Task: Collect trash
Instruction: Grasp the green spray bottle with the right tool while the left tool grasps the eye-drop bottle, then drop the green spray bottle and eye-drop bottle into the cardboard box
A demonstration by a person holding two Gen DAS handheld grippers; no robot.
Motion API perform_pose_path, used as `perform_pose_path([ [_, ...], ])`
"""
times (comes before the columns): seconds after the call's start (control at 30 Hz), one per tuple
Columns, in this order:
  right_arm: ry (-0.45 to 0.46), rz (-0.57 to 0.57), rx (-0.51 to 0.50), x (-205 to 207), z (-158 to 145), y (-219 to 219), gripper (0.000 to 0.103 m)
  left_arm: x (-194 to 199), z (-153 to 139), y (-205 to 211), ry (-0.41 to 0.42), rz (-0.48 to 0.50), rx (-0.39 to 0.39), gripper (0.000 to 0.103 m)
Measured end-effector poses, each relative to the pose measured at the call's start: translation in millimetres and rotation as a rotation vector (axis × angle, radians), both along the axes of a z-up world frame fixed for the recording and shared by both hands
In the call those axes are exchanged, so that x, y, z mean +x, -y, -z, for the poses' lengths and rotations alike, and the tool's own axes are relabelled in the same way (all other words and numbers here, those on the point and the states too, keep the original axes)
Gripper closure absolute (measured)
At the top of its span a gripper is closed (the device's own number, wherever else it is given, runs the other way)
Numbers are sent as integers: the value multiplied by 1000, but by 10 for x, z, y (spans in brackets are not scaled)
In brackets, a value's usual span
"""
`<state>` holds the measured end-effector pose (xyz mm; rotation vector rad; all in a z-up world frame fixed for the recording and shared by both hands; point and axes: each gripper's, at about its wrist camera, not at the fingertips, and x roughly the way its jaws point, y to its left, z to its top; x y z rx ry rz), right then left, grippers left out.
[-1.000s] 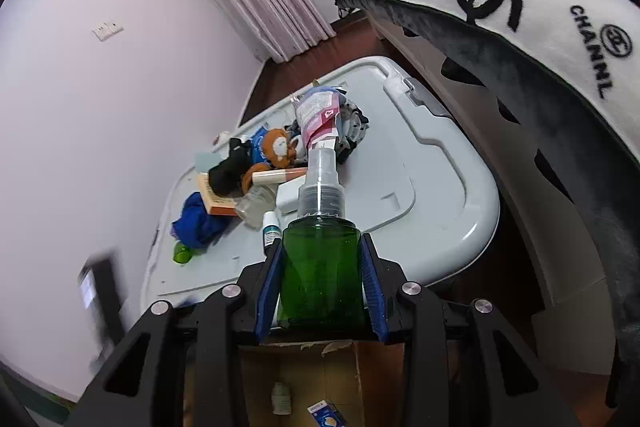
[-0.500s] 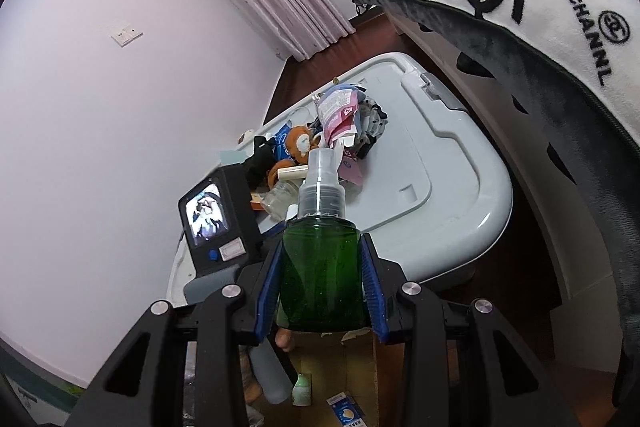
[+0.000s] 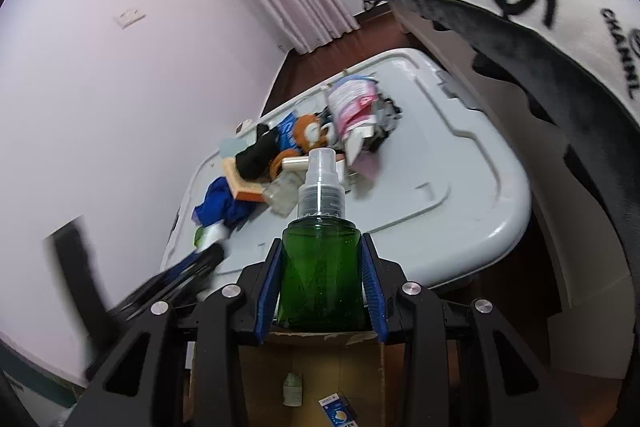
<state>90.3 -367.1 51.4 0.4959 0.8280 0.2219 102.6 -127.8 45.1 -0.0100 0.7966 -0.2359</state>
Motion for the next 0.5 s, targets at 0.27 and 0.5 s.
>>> perform_pose_path([
  [0.27, 2, -85, -62, -589, 347, -773, 66, -1043, 194, -805, -65, -38, 48, 80],
  [0.5, -125, -143, -131, -1125, 884, -1352, 66, -1468, 965, -1182, -286, -79, 79, 80],
])
